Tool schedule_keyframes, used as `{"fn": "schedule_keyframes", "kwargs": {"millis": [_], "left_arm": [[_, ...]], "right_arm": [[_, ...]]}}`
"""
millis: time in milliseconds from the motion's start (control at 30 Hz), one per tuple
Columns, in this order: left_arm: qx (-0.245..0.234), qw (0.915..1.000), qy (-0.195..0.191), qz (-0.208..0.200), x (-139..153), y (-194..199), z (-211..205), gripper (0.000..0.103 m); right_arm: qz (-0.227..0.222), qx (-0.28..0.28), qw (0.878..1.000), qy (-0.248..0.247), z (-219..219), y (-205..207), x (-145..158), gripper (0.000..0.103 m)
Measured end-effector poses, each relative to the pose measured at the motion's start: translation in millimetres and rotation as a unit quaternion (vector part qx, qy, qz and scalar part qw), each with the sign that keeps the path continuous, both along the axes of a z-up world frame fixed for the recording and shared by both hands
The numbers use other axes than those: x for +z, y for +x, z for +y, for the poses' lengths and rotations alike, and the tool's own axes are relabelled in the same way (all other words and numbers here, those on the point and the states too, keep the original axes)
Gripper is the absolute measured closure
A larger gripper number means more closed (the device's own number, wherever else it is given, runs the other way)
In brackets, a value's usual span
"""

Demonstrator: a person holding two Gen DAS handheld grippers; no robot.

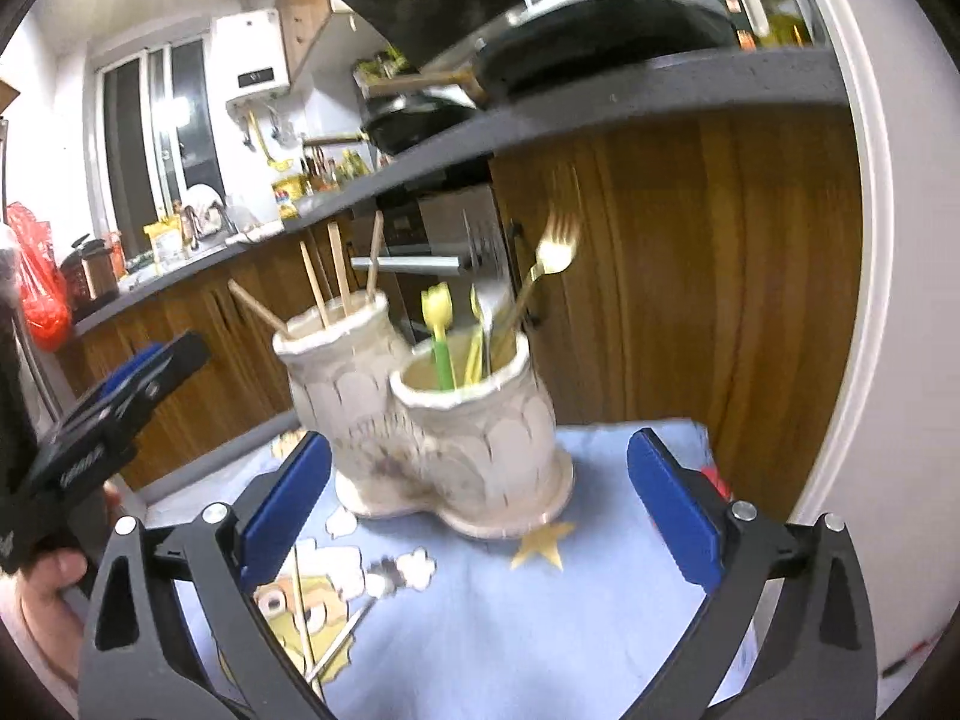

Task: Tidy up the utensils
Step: 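Move the right tool to the table and grasp the silver flower-handled spoon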

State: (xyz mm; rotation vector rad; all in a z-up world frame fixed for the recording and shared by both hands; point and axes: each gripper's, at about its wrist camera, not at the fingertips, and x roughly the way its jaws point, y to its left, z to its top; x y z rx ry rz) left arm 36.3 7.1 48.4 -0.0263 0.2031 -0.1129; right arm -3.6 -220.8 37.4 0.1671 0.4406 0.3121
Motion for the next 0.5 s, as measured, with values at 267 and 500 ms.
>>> {"fn": "schedule_keyframes", "kwargs": {"millis": [267, 500], "left_arm": [[0.044, 0.9957, -0.031, 0.076, -43, -16, 35, 0.008], [0.068, 0.9903, -0.060, 0.105, -52, -25, 57, 0.005]], "right_arm": [[0.068, 0.002, 0.997, -0.028, 20, -8, -30, 0.005], [0.146, 0.047, 0.987, -0.040, 56, -6, -53, 0.005]]}}
